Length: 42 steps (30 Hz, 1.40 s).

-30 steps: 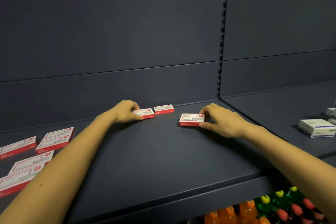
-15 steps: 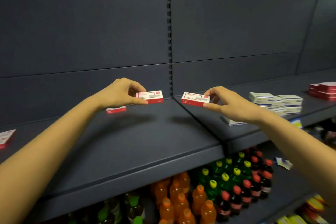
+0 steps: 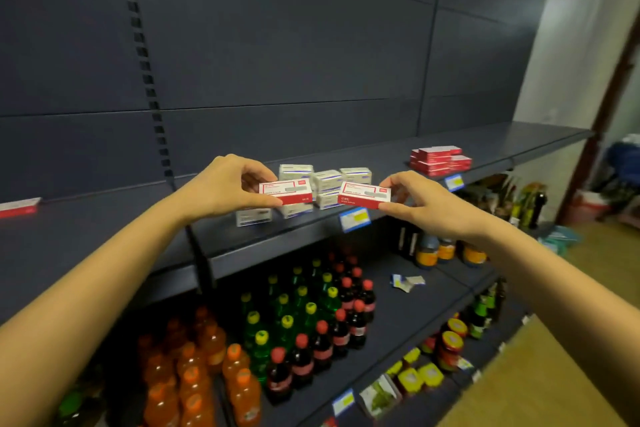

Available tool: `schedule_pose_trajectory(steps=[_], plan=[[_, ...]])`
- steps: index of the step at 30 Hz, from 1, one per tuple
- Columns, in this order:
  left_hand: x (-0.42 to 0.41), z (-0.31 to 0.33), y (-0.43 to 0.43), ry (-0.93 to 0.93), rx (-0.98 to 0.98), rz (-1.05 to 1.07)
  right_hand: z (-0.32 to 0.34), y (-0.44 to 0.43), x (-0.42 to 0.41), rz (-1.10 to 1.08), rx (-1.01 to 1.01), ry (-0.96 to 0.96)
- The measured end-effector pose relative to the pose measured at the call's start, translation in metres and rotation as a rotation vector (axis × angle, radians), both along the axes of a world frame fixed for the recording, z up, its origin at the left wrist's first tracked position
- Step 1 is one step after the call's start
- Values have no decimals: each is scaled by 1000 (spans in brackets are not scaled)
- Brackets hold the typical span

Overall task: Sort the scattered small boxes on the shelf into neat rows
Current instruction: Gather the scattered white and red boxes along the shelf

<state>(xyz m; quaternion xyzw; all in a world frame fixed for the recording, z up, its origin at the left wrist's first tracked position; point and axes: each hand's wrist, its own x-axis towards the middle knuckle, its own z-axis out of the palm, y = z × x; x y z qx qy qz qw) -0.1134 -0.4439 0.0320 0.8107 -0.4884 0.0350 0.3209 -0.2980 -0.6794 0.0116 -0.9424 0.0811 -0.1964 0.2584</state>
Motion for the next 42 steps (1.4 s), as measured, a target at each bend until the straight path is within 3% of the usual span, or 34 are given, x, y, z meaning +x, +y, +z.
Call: schedule_pose_trajectory(steps=[11,26,35,42], plan=[[-38,-12,-169,-86,3,-75,-8,-138,-62,-129,-5,31],[-9,1,-375,-61,-51,-83,3,-344,-22,-150,-41,-6],[35,14,-445,-30,-9,75,3,-426,33,-22,-61,-8],[68,3,-477,122,151,135,-5,-475,71,157,-47,29]])
